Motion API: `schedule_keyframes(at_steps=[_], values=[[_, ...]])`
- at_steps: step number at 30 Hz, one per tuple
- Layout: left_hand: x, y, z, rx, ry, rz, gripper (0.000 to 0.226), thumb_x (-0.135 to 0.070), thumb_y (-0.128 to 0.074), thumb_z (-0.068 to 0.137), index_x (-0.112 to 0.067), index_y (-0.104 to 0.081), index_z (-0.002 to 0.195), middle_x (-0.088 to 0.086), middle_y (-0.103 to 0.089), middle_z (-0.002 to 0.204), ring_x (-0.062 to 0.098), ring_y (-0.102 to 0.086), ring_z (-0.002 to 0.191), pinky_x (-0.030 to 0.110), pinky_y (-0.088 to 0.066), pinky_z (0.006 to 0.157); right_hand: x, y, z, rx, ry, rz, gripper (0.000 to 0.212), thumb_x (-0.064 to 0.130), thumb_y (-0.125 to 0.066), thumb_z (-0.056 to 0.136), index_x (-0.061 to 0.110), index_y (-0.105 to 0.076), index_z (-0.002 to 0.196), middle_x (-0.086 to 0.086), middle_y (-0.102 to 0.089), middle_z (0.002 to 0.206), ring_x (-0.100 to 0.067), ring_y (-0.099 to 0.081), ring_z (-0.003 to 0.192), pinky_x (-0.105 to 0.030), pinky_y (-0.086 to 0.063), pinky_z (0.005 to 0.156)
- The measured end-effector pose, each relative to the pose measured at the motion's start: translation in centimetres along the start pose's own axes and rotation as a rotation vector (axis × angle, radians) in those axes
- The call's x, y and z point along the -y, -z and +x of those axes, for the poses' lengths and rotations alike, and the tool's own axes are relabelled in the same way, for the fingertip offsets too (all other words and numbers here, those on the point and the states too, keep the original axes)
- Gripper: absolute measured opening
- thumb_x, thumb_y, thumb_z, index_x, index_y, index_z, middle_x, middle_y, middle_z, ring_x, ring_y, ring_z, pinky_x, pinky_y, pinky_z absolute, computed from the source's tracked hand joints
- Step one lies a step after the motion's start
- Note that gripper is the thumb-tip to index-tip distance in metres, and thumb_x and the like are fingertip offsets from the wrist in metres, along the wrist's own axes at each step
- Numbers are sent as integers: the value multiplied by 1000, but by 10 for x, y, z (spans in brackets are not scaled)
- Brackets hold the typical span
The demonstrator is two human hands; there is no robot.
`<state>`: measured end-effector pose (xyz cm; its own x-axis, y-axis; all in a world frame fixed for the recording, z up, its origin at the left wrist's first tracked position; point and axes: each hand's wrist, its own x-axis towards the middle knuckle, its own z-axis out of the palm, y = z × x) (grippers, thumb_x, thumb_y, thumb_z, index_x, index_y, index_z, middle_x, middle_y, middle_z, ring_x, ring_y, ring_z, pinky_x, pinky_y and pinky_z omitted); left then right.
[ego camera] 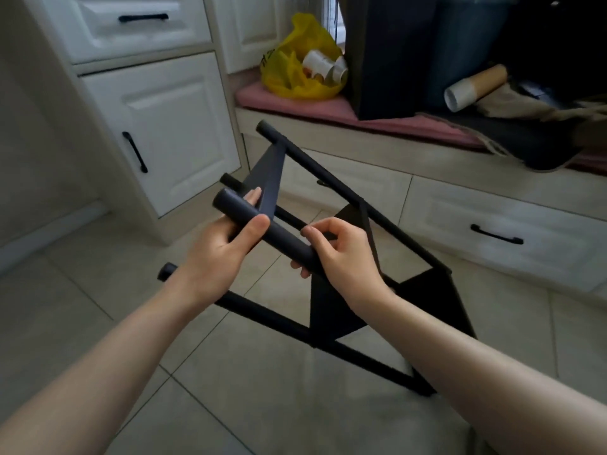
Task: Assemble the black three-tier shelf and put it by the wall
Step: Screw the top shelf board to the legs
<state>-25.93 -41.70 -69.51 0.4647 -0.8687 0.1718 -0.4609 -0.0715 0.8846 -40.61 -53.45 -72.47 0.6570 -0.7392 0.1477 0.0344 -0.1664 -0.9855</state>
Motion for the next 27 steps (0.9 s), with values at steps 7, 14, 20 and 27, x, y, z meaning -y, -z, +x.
schedule_keyframes(at_steps=[7,14,20,27], values=[[88,-37,-19,-68,139,-161,72,-66,-45,81,-49,-27,148,-24,-43,147,-27,-42,118,-10,-30,87,-72,-2,9,89,-51,-161,7,26,-61,96,22,-62,102,4,-73,77,-12,-73,63,-18,-55,60],[162,-97,-43,-15,251,-278,72,-73,-51,83,-53,-23,147,-50,-45,132,-33,-35,120,-7,-31,89,-142,13,0,119,-169,-331,3,32,-61,95,33,-60,98,12,-72,77,-8,-71,61,-14,-54,58],[199,-130,-71,-7,368,-353,62,-65,-53,89,-59,-25,143,-34,-39,147,-23,-39,128,-3,-34,92,-179,18,-16,168,-272,-440,6,35,-60,94,33,-60,100,11,-72,71,-5,-70,61,-29,-60,71],[225,-153,-100,-33,450,-420,63,-56,-58,89,-53,-29,144,-26,-43,148,-19,-44,127,-1,-38,91,-203,19,-33,270,-378,-486,7,33,-60,94,35,-59,100,3,-73,73,-6,-71,65,-37,-61,77]])
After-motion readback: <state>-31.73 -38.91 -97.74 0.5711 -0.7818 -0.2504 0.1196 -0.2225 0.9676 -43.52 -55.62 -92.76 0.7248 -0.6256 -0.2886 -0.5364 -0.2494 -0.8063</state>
